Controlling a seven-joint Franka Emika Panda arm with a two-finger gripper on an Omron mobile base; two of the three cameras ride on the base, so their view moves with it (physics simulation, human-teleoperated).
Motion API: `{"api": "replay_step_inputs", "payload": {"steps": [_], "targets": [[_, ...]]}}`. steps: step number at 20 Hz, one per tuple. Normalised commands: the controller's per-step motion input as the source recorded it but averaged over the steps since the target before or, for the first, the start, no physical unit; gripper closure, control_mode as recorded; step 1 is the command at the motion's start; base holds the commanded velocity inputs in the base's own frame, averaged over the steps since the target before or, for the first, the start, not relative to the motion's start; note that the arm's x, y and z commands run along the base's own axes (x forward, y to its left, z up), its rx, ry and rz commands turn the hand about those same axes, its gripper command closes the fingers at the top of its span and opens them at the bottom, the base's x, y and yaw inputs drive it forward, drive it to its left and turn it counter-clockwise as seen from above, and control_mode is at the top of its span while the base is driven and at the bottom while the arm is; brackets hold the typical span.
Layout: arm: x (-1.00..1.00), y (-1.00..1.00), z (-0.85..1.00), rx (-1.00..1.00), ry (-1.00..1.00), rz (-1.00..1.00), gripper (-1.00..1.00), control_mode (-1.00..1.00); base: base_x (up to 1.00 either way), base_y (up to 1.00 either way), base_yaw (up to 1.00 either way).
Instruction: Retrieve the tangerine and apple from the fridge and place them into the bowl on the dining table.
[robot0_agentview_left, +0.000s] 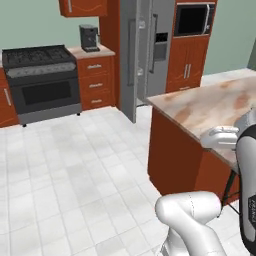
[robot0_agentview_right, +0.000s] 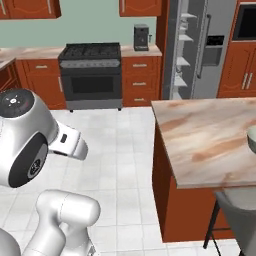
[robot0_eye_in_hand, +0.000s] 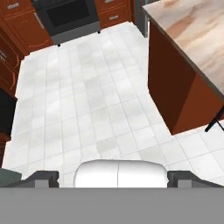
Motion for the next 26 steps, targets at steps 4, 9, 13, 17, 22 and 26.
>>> {"api": "replay_step_inputs", "payload": {"steps": [4, 9, 13, 17, 22, 26], "targets": [[0.00, 0.00, 0.00, 0.00, 0.00, 0.00, -1.00, 1.00, 1.00, 0.53, -0.08], [0.00, 0.00, 0.00, 0.00, 0.00, 0.00, -1.00, 1.00, 1.00, 0.15, -0.16], [0.00, 0.00, 0.00, 0.00, 0.00, 0.00, -1.00, 1.00, 1.00, 0.00, -0.30], [0.00, 0.00, 0.00, 0.00, 0.00, 0.00, -1.00, 1.00, 1.00, 0.03, -0.36], [0.00, 0.00, 0.00, 0.00, 0.00, 0.00, -1.00, 1.00, 0.98, 0.20, -0.38], [0.00, 0.00, 0.00, 0.00, 0.00, 0.00, -1.00, 1.00, 0.89, 0.54, -0.33]]}}
